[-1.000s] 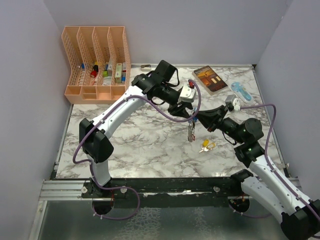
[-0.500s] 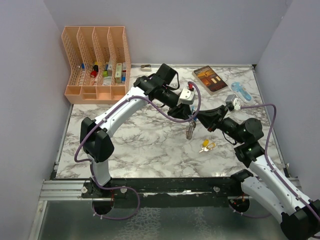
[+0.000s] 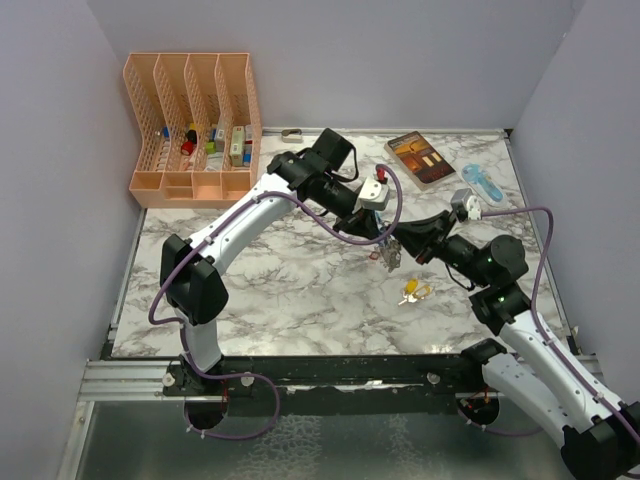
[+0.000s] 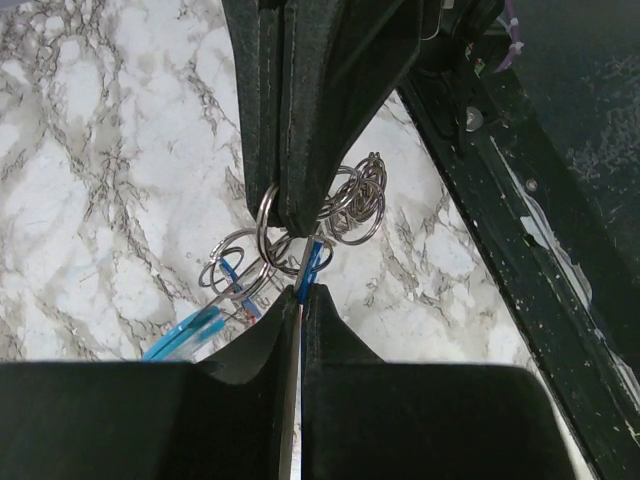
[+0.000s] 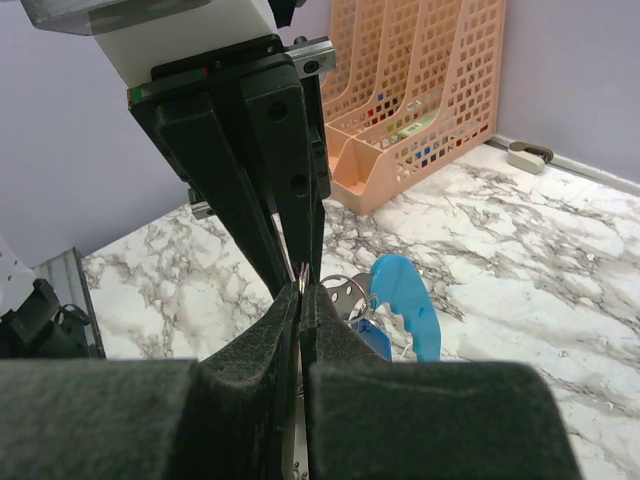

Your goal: Put the keys on the keyring

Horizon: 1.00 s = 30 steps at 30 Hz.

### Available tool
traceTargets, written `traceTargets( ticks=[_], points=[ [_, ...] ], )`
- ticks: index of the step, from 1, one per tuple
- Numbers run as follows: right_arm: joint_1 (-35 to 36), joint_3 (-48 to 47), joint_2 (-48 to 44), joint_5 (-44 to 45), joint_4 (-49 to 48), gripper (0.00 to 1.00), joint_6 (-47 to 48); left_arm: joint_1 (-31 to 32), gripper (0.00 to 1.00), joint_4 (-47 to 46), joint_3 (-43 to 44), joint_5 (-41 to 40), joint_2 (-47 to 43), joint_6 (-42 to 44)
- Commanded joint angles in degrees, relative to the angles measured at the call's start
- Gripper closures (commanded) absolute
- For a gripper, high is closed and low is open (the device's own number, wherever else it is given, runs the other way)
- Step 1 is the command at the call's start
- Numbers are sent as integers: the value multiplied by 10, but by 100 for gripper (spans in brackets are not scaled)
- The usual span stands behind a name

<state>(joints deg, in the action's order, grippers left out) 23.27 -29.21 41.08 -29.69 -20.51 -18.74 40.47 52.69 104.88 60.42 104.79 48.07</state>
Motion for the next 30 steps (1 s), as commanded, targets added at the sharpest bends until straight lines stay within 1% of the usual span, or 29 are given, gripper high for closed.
traceTargets(
  ticks=[1, 10, 17, 30],
  points=[
    [3, -28, -13, -17, 9, 98, 8, 1, 100, 53, 21, -7, -1, 35],
    [3, -30, -23, -30, 38, 98, 14, 0, 100, 114, 63, -32, 1, 80],
    [3, -30, -28, -39, 55, 98, 16, 0, 100, 132, 83, -47, 6, 93],
    [3, -28, -6, -44, 49, 98, 13, 0, 100, 177, 138, -71, 19, 114]
  ],
)
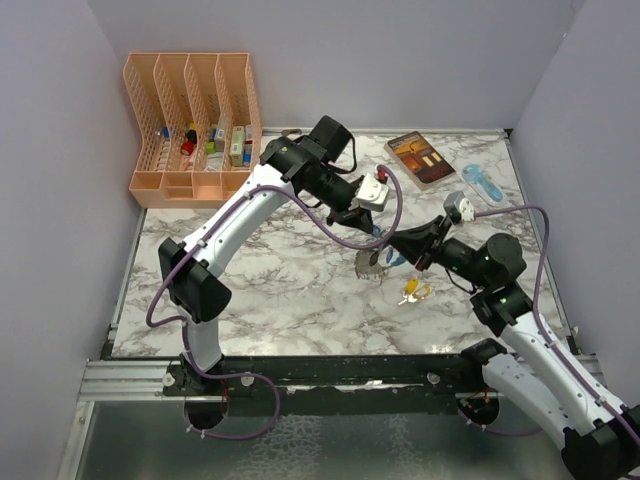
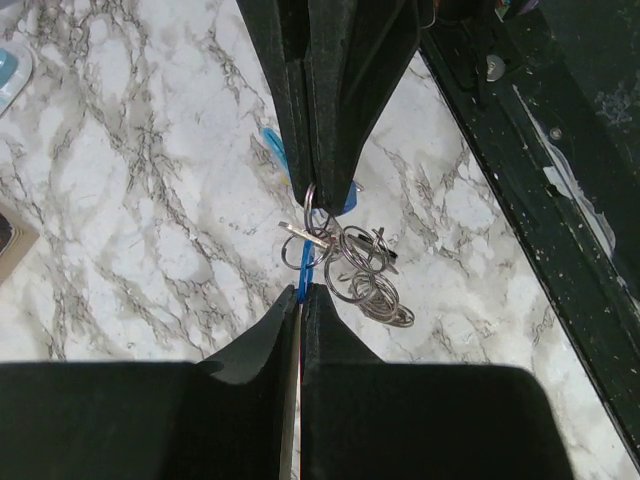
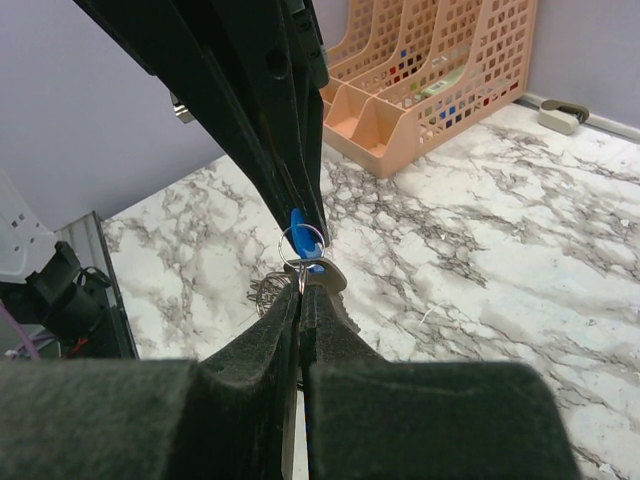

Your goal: Put the keys on the keyring

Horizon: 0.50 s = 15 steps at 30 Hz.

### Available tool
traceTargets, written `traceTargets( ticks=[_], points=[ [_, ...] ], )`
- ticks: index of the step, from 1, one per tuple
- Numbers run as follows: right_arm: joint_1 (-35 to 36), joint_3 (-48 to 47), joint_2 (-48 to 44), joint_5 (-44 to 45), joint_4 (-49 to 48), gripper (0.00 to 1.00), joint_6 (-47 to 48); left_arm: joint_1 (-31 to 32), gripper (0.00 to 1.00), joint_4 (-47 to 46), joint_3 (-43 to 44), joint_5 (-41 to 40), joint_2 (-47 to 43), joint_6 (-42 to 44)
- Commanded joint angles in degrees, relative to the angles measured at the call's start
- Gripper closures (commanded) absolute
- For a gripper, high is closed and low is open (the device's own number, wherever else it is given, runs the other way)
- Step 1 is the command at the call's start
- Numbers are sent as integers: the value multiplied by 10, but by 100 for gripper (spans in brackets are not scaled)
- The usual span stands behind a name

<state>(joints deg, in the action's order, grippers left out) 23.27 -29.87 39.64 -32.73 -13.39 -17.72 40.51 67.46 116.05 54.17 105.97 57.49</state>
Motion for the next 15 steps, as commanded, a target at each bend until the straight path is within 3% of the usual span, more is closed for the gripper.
traceTargets(
  ticks=[1, 10, 11, 13, 14, 15],
  points=[
    [3, -22, 13, -17, -27, 98, 2, 0, 100, 31, 30, -10, 8, 21],
    [3, -42, 76, -20, -35, 95, 4, -2, 100, -1, 42, -44, 15, 19],
    [3, -44, 75, -14, -31, 89, 7, -5, 100, -13, 41, -52, 15, 18],
    [3, -49, 65, 14, -13, 66, 16, -20, 100, -46, 42, -72, 16, 3],
    [3, -53, 59, 31, 3, 48, 20, -31, 100, -73, 45, -77, 17, -6],
    [3, -56, 53, 49, 17, 36, 26, -47, 100, -89, 52, -79, 21, -12]
  ],
)
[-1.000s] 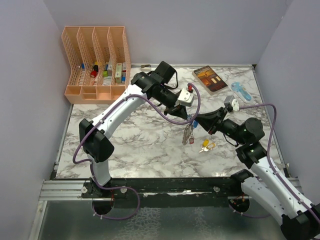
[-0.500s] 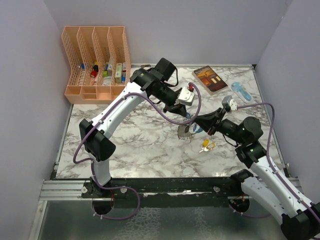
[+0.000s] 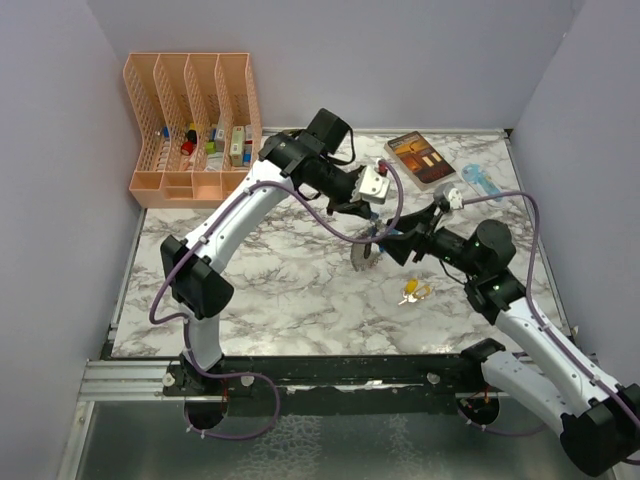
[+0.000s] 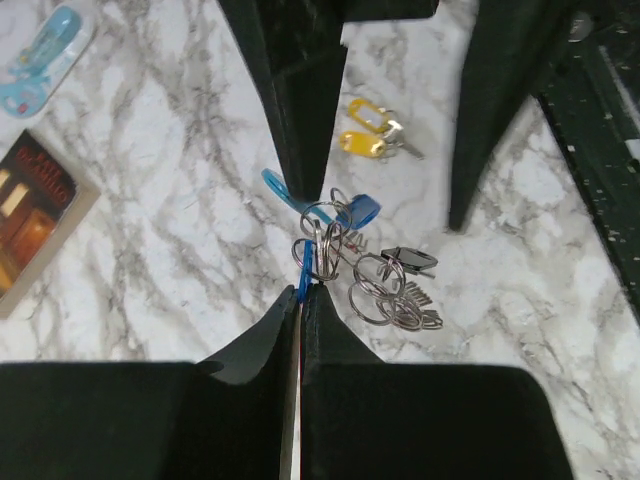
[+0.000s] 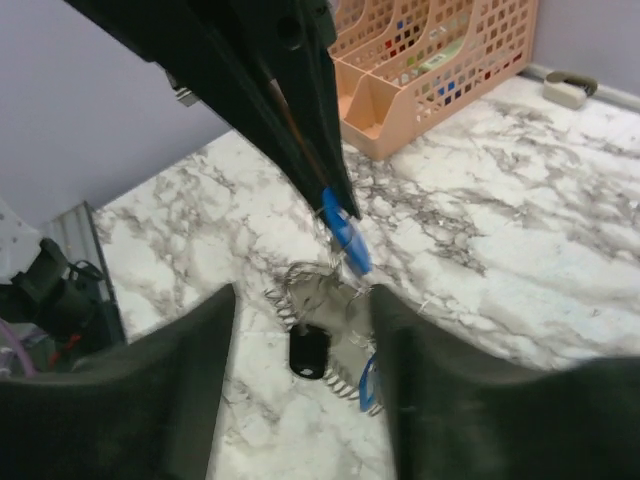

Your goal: Put the keys on the keyring

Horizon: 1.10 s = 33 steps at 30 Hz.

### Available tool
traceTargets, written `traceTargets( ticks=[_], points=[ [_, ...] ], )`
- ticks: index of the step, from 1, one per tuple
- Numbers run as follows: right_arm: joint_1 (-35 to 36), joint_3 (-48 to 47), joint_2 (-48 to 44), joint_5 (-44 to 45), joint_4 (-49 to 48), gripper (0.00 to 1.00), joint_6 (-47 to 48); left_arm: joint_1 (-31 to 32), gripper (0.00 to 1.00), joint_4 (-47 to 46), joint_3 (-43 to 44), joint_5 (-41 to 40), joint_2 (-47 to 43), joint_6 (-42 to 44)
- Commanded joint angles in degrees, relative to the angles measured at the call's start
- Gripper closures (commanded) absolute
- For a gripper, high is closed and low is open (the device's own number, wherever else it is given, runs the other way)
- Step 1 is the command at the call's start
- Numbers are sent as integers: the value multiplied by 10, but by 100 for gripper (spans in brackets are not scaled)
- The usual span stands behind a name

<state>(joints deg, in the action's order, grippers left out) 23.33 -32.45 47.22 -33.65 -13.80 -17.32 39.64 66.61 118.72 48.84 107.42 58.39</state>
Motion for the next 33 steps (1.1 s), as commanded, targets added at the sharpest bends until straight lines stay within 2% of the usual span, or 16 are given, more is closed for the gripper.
traceTargets(
  ticks=[1, 7, 13, 16, 19, 24, 33],
  points=[
    [2, -37, -28, 89, 39, 30, 29, -53, 100, -101, 37, -29, 14, -29],
    [1, -90, -1, 210, 139, 19, 55, -102, 100, -150, 168, -80, 97, -35],
    [-15, -127, 78, 265, 198, 11, 32, -105, 100, -241, 158, -143, 160, -2],
    [-53, -132, 101, 248, 208, 10, 11, -110, 100, -301, 153, -190, 199, 3],
    [-96, -131, 119, 214, 206, 8, -4, -121, 100, -387, 155, -222, 231, -33],
    [-114, -136, 148, 174, 204, 7, -7, -125, 100, -482, 138, -277, 275, -36],
    [-128, -139, 162, 158, 206, 6, -10, -125, 100, -535, 150, -355, 333, -23]
  ],
)
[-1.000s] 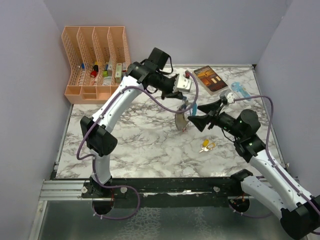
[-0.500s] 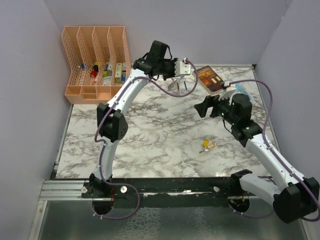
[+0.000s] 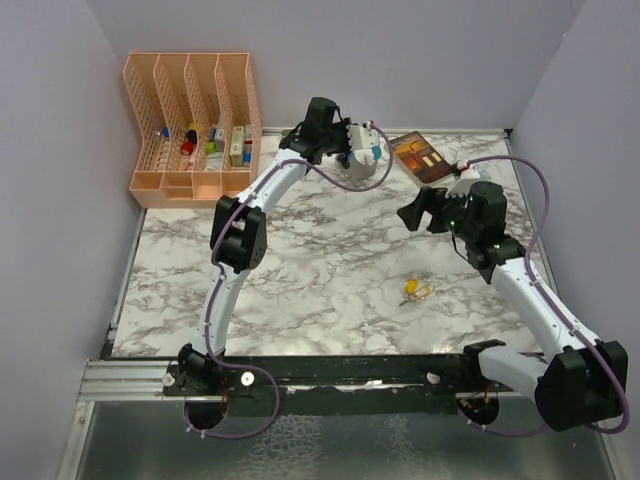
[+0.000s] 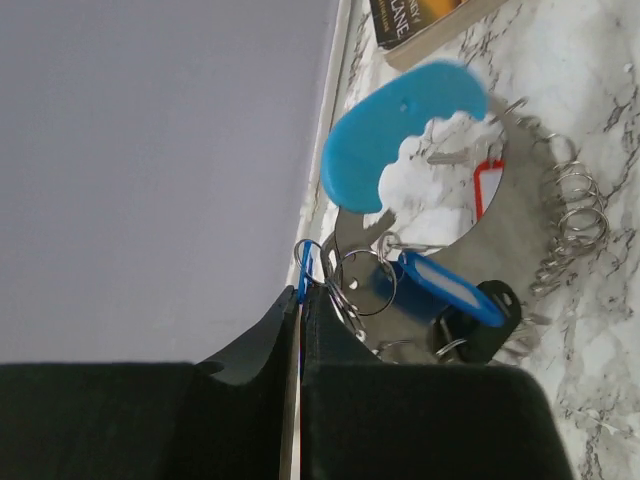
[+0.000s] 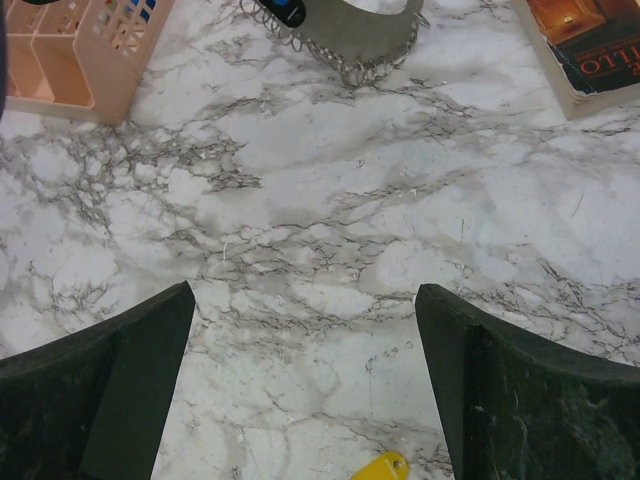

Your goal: Put the keys on the keyring

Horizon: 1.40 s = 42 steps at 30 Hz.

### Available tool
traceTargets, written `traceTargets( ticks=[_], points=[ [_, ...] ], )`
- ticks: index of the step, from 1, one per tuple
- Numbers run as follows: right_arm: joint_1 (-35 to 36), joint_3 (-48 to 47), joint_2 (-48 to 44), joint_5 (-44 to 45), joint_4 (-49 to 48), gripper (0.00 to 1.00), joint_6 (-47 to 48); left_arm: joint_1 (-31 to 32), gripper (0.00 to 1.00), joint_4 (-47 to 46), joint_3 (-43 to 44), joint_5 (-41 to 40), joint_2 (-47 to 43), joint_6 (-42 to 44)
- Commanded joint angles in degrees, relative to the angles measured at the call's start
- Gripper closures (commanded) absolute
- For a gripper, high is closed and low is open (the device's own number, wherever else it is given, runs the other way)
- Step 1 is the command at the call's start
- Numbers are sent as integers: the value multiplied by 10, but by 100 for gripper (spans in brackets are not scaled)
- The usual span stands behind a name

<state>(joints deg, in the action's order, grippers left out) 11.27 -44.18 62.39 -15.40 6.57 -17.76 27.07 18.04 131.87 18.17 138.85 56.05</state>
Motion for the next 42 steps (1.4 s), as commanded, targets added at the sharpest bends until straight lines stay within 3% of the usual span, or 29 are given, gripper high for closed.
traceTargets(
  ticks=[1, 4, 9, 15, 19, 23, 29, 42],
  points=[
    [-8, -24, 16, -29, 6, 6, -4, 1, 100, -46, 16, -47, 18, -6],
    [-9, -20, 21, -33, 8, 0, -6, 1, 100, -35, -21, -44, -1, -33],
    [-10, -12, 23, -46, 8, 1, -1, -6, 94, -76, -164, -88, -65, -27],
    [-11, -14, 36, -58, 4, 1, 11, -26, 70, -45, -183, -89, -86, -65],
    [-11, -27, 40, -19, 11, 1, 5, -35, 45, -48, -175, -83, -106, -109],
    [-11, -20, 11, 34, -1, 1, -8, -40, 8, -43, -156, -81, -134, -150],
    [-11, 0, -33, 101, -7, 1, -30, -47, 5, -51, -170, -90, -171, -195],
    [-11, -6, -29, 123, 3, 1, -42, -61, 1, -72, -219, -75, -198, -243]
  ],
)
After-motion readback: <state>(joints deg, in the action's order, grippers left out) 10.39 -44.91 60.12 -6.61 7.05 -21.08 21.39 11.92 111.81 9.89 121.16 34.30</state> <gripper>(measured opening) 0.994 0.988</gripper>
